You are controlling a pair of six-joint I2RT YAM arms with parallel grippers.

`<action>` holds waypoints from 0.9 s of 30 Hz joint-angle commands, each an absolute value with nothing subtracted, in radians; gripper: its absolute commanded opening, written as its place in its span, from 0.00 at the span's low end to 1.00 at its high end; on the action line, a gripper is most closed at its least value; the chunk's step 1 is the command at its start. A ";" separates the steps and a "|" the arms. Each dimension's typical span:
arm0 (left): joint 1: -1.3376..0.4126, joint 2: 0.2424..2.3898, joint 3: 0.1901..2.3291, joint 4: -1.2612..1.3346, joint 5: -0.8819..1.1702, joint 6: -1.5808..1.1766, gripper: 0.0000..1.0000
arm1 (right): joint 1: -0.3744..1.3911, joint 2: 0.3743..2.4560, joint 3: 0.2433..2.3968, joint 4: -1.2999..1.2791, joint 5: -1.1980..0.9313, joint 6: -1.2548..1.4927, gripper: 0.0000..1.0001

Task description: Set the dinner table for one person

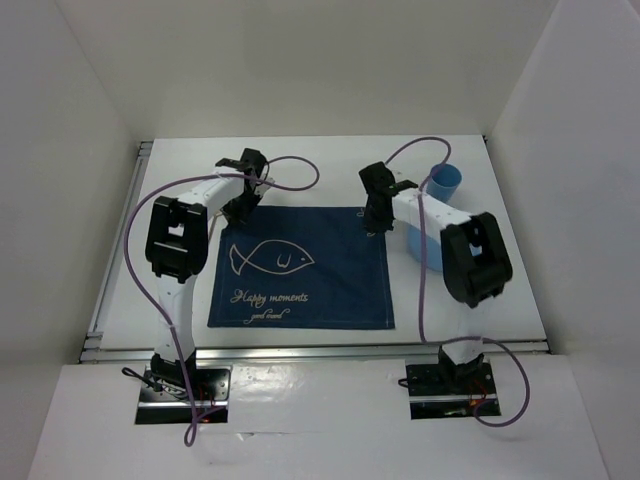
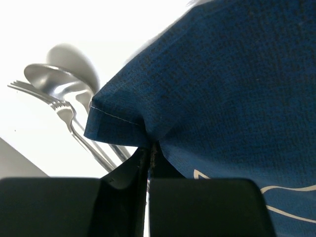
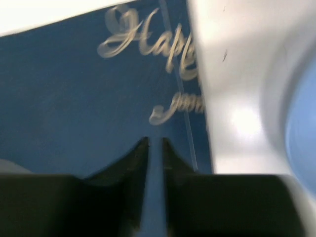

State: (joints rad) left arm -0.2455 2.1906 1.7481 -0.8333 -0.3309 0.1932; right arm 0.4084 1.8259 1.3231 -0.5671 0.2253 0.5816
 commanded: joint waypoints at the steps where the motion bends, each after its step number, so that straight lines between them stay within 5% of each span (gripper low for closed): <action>1: -0.250 2.183 1.759 -0.804 -0.288 0.212 0.00 | 0.376 1.943 1.428 -0.502 0.212 0.518 0.14; 3: -0.250 2.194 1.773 -0.833 -0.288 0.212 0.00 | 0.367 2.048 1.477 -0.518 0.201 0.508 0.01; 11: -0.250 2.259 1.874 -0.830 -0.258 0.202 0.13 | 0.255 2.200 1.589 -0.572 0.210 0.577 0.00; 15: -0.259 2.301 1.971 -0.862 -0.258 0.193 0.40 | 0.232 2.210 1.612 -0.559 0.221 0.563 0.00; 16: -0.259 2.315 1.986 -0.871 -0.258 0.183 0.59 | 0.232 2.223 1.623 -0.558 0.221 0.551 0.00; 18: -0.259 2.306 1.996 -0.882 -0.290 0.169 0.72 | 0.232 2.246 1.672 -0.558 0.221 0.535 0.00; 27: -0.291 2.198 1.979 -0.899 -0.341 0.135 0.78 | 0.255 2.180 1.709 -0.598 0.167 0.514 0.00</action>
